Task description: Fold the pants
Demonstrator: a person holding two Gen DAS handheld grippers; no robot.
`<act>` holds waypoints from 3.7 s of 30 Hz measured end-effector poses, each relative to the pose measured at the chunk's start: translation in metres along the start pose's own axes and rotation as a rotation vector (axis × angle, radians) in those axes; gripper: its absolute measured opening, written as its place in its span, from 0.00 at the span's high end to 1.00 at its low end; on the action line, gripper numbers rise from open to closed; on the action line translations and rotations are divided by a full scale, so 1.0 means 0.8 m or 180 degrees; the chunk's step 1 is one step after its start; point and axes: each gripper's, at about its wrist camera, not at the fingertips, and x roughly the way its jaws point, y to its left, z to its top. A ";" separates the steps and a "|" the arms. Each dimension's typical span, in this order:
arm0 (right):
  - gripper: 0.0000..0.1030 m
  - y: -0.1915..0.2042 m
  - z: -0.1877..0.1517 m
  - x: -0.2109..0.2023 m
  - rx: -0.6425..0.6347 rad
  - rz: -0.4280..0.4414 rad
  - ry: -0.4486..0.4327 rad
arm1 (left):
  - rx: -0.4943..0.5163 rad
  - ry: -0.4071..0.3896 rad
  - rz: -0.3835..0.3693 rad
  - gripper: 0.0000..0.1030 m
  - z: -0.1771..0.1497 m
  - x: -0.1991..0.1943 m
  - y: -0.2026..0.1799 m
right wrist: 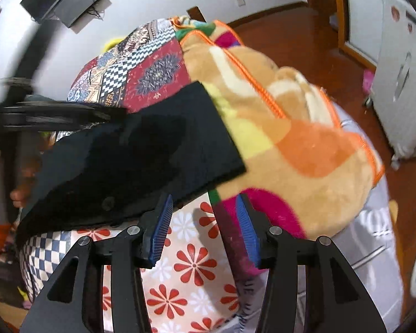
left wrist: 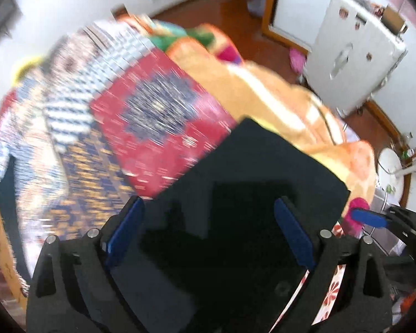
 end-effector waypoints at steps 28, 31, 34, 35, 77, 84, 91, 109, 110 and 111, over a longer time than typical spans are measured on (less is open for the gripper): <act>0.90 0.183 0.115 -0.087 -0.0850 0.0338 -0.1209 | -0.1127 -0.0738 0.0683 0.07 -0.269 -0.191 0.204; 0.90 0.245 0.122 -0.096 -0.1110 0.0532 -0.1271 | -0.1316 -0.0860 0.0706 0.07 -0.297 -0.208 0.226; 0.90 0.297 0.122 -0.093 -0.1323 0.0722 -0.1216 | -0.1469 -0.0965 0.0776 0.07 -0.326 -0.224 0.243; 0.90 0.317 0.120 -0.089 -0.1416 0.0808 -0.1170 | -0.1515 -0.1001 0.0808 0.07 -0.336 -0.229 0.248; 0.59 0.347 0.055 0.092 -0.2235 0.0431 0.0340 | -0.1269 -0.0379 0.0361 0.06 -0.241 -0.107 0.249; 0.52 0.318 0.031 0.131 -0.2173 0.0348 0.0532 | -0.1258 -0.0146 0.0356 0.04 -0.261 -0.067 0.244; 0.51 0.305 0.015 0.105 -0.2122 0.0375 0.0515 | -0.1404 -0.0198 0.0426 0.03 -0.289 -0.083 0.238; 0.49 0.325 -0.005 0.046 -0.2270 0.0386 0.0303 | -0.1709 -0.0431 0.0985 0.03 -0.397 -0.177 0.229; 0.47 0.334 -0.005 0.040 -0.2307 0.0412 0.0251 | -0.1781 -0.0469 0.1024 0.03 -0.407 -0.186 0.233; 0.47 0.342 -0.006 0.036 -0.2338 0.0442 0.0212 | -0.1865 -0.0506 0.1064 0.03 -0.418 -0.195 0.238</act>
